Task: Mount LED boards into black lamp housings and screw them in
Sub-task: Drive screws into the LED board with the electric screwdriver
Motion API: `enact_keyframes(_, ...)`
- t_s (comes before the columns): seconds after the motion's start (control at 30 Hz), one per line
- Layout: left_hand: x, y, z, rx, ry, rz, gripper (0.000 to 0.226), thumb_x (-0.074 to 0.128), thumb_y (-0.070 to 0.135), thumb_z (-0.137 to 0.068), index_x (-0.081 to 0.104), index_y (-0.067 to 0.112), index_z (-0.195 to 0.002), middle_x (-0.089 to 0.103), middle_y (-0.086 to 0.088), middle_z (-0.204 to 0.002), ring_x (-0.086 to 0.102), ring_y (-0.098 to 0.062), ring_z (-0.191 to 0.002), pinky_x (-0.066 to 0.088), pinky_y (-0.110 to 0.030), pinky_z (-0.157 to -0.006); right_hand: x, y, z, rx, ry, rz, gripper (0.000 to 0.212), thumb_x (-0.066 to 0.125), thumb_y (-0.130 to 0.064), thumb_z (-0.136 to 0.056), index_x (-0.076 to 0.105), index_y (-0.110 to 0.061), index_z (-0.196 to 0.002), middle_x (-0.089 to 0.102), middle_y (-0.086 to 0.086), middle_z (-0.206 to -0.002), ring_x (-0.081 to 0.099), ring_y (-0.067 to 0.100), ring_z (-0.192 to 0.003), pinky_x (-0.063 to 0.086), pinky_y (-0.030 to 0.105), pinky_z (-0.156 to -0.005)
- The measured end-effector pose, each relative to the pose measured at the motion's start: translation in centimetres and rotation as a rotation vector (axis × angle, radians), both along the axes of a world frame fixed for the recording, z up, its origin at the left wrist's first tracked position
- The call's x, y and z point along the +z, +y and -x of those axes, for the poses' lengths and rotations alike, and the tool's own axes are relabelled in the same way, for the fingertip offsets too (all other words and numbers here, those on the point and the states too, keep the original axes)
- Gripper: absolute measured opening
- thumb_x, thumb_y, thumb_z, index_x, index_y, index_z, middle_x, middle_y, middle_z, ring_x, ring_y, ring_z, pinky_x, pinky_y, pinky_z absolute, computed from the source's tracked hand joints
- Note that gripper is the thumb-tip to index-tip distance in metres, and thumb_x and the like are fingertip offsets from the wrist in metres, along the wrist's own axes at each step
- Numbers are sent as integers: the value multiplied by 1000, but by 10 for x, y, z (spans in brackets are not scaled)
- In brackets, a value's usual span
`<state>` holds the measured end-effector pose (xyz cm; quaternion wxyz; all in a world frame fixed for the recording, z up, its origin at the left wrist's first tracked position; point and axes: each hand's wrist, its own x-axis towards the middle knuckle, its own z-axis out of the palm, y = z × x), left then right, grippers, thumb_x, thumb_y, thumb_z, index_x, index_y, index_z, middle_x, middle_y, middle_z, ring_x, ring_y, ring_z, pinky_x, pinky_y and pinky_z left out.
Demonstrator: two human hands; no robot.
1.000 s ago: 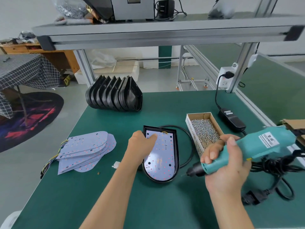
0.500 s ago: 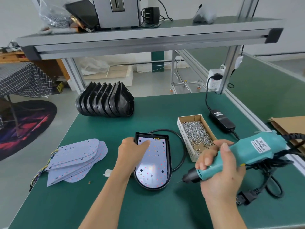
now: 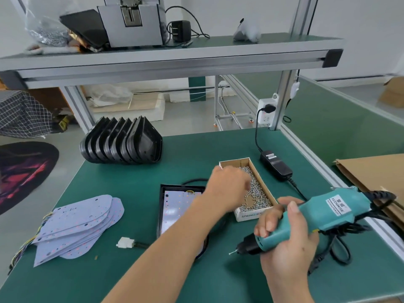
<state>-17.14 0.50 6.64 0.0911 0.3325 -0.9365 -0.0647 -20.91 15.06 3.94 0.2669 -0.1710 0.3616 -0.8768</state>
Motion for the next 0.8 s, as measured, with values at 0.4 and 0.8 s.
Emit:
enact_keyframes(0.4, -27, -8, 35, -40, -365, 148, 16, 64, 20, -93, 50, 20, -84, 71, -8, -104, 63, -32, -106, 37, -42, -96, 1, -1, 4, 3, 46, -2, 12, 55, -22, -93, 57, -11, -92, 41, 7, -52, 39, 20, -43, 40, 27, -45)
enact_keyframes(0.8, -18, 8, -33, 136, 816, -654, 8, 76, 16, -85, 74, 22, -81, 75, 7, -76, 64, -2, -69, 49, -15, -68, 21, -2, 10, -1, 17, 43, 11, 52, -23, -94, 56, -14, -91, 41, 3, -53, 39, 19, -44, 39, 26, -47)
